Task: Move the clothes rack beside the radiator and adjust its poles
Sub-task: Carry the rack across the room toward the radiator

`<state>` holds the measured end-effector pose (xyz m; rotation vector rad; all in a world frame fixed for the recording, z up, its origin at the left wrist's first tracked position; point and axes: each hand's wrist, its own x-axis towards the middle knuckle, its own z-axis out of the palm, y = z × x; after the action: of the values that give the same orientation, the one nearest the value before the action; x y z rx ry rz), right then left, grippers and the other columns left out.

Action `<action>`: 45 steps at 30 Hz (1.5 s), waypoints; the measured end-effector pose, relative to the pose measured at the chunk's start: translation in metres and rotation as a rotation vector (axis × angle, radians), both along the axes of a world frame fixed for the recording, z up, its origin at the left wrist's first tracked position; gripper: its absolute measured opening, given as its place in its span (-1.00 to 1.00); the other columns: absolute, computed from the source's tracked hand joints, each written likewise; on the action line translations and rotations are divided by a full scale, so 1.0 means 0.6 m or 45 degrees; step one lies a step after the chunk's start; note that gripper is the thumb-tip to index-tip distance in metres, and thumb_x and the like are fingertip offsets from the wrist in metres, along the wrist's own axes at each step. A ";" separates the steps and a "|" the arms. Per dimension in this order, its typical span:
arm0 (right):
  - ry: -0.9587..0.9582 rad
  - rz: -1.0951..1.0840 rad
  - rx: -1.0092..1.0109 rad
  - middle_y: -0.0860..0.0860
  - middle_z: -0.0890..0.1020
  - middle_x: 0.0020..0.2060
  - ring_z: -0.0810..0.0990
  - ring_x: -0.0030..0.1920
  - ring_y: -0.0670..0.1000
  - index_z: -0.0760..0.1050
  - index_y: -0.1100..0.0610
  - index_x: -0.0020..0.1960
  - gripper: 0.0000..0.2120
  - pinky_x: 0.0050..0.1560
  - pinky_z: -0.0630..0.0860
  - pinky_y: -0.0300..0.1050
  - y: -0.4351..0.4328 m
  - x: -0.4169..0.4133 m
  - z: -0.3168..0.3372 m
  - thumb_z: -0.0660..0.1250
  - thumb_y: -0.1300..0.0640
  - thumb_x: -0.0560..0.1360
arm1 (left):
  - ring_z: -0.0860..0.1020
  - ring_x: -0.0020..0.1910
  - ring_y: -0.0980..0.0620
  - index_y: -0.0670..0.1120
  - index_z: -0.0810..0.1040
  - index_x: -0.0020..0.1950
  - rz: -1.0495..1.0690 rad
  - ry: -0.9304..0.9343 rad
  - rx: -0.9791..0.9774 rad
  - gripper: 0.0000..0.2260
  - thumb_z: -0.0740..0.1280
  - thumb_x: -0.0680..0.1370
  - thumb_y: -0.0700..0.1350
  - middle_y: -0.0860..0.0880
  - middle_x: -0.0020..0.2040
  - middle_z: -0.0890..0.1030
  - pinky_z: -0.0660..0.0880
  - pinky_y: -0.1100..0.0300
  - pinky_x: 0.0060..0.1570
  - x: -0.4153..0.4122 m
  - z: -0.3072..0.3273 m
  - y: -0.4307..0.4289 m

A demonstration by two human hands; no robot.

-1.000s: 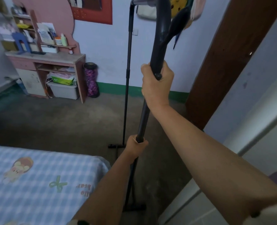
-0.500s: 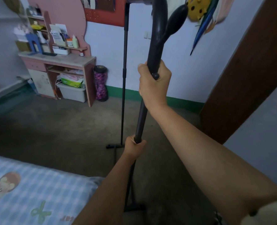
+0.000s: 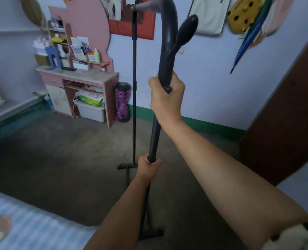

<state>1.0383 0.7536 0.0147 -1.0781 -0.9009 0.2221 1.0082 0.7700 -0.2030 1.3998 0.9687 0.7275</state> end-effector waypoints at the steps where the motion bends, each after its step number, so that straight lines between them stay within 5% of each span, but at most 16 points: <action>1: -0.006 0.016 -0.004 -0.02 0.30 -0.51 0.30 -0.54 -0.05 0.30 0.08 -0.33 -0.71 -0.50 0.30 -0.20 0.018 0.007 0.001 0.28 0.35 0.46 | 0.31 -0.48 0.06 -0.18 0.34 -0.30 0.015 -0.002 -0.003 -0.78 0.38 0.40 -0.32 -0.14 -0.37 0.36 0.26 0.30 -0.57 0.008 0.000 0.018; 9: -0.033 0.091 0.001 0.07 0.30 -0.48 0.32 -0.46 0.08 0.31 0.12 -0.32 -0.75 -0.42 0.34 -0.05 0.150 0.056 0.001 0.30 0.33 0.45 | 0.26 -0.51 0.10 -0.06 0.24 -0.45 0.120 -0.014 -0.007 -0.64 0.36 0.40 -0.33 -0.06 -0.47 0.30 0.19 0.37 -0.60 0.057 -0.003 0.143; 14: -0.042 0.166 0.022 0.01 0.32 -0.50 0.34 -0.48 -0.01 0.30 0.07 -0.35 -0.71 -0.43 0.34 -0.16 0.218 0.076 -0.002 0.30 0.33 0.44 | 0.25 -0.65 0.24 -0.05 0.25 -0.47 0.206 -0.008 -0.021 -0.62 0.35 0.39 -0.36 -0.02 -0.51 0.31 0.21 0.40 -0.64 0.074 -0.006 0.205; 27: -0.079 0.491 0.033 0.11 0.32 -0.48 0.37 -0.44 0.06 0.35 0.28 -0.30 -0.81 -0.43 0.36 0.01 0.414 0.168 -0.001 0.31 0.38 0.44 | 0.29 -0.59 0.19 -0.10 0.28 -0.44 0.611 0.006 0.033 -0.66 0.35 0.40 -0.38 -0.04 -0.49 0.33 0.24 0.40 -0.61 0.156 0.008 0.379; 31: -0.060 0.641 0.069 0.05 0.31 -0.51 0.34 -0.50 -0.03 0.30 0.15 -0.34 -0.71 -0.48 0.31 -0.13 0.453 0.182 0.006 0.29 0.41 0.44 | 0.32 -0.57 0.17 -0.13 0.34 -0.43 0.731 0.005 0.029 -0.71 0.36 0.39 -0.38 -0.03 -0.49 0.36 0.27 0.39 -0.59 0.172 0.005 0.420; 36: -0.084 0.777 0.090 0.15 0.34 -0.49 0.32 -0.48 0.10 0.35 0.24 -0.31 -0.79 -0.44 0.29 0.01 0.507 0.192 -0.001 0.29 0.41 0.44 | 0.31 -0.60 0.19 -0.16 0.36 -0.37 0.846 0.011 0.017 -0.78 0.36 0.38 -0.33 -0.03 -0.49 0.35 0.26 0.38 -0.62 0.181 -0.006 0.460; 42: -0.083 0.867 0.121 -0.04 0.35 -0.52 0.34 -0.50 -0.04 0.32 0.10 -0.33 -0.71 -0.45 0.32 -0.12 0.560 0.193 -0.001 0.30 0.38 0.44 | 0.30 -0.65 0.24 -0.12 0.35 -0.41 0.906 0.018 0.010 -0.77 0.34 0.37 -0.33 -0.01 -0.50 0.36 0.25 0.40 -0.64 0.179 -0.005 0.510; 45: -0.093 0.874 0.132 0.01 0.35 -0.52 0.35 -0.48 0.01 0.31 0.10 -0.35 -0.69 -0.44 0.34 -0.12 0.588 0.191 -0.004 0.31 0.39 0.44 | 0.32 -0.60 0.21 -0.16 0.39 -0.37 0.943 0.020 -0.001 -0.81 0.33 0.38 -0.32 -0.03 -0.47 0.37 0.26 0.39 -0.62 0.179 -0.014 0.535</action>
<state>1.1526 1.1064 0.0121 -0.6516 -1.3139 0.6981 1.1155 1.0908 -0.2114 1.0262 1.5201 1.2536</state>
